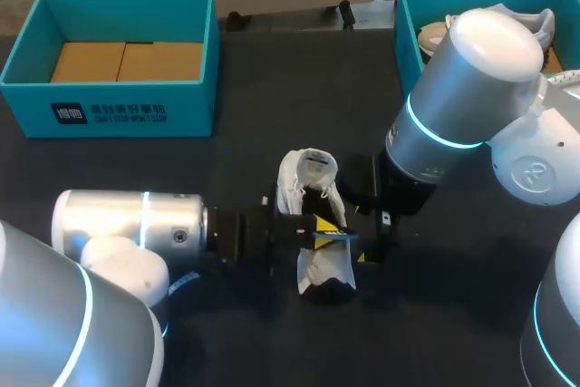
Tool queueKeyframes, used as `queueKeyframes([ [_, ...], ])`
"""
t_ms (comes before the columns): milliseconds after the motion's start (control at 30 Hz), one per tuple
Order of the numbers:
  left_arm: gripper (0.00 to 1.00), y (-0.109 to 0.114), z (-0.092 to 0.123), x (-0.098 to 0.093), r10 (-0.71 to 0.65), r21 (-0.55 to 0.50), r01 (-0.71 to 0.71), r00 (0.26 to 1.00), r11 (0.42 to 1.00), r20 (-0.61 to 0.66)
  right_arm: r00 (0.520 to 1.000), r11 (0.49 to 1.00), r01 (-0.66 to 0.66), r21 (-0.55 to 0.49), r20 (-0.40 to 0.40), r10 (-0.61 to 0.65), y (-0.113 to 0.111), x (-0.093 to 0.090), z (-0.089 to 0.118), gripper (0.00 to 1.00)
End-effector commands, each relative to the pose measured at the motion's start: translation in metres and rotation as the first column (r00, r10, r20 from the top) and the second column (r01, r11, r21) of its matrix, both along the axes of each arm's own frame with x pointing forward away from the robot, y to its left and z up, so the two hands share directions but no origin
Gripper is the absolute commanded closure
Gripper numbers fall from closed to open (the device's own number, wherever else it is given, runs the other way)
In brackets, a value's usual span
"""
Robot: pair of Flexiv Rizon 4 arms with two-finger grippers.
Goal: Take the shoe out of the shoebox, open the shoe tongue, remove and reinsert the insole, then place the shoe into the shoebox
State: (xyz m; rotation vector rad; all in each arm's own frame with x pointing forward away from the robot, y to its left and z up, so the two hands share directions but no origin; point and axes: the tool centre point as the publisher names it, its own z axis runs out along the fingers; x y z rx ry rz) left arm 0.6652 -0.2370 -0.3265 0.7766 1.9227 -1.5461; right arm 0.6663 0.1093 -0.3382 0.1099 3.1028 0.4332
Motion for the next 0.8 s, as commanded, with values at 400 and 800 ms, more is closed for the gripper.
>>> queueKeyframes([
  [400, 1.0, 0.001, -0.029, 0.031, 0.087, 0.038, -0.088, 0.996, 0.995, 0.014, 1.0, 1.0, 0.001, -0.003, 0.002, -0.001, 0.001, -0.001, -0.001, 0.0],
  [800, 0.55, 0.004, -0.014, 0.02, 0.081, 0.023, -0.081, 0.997, 0.996, 0.004, 1.0, 1.0, 0.001, -0.003, 0.002, -0.001, 0.001, -0.001, -0.001, 0.0],
])
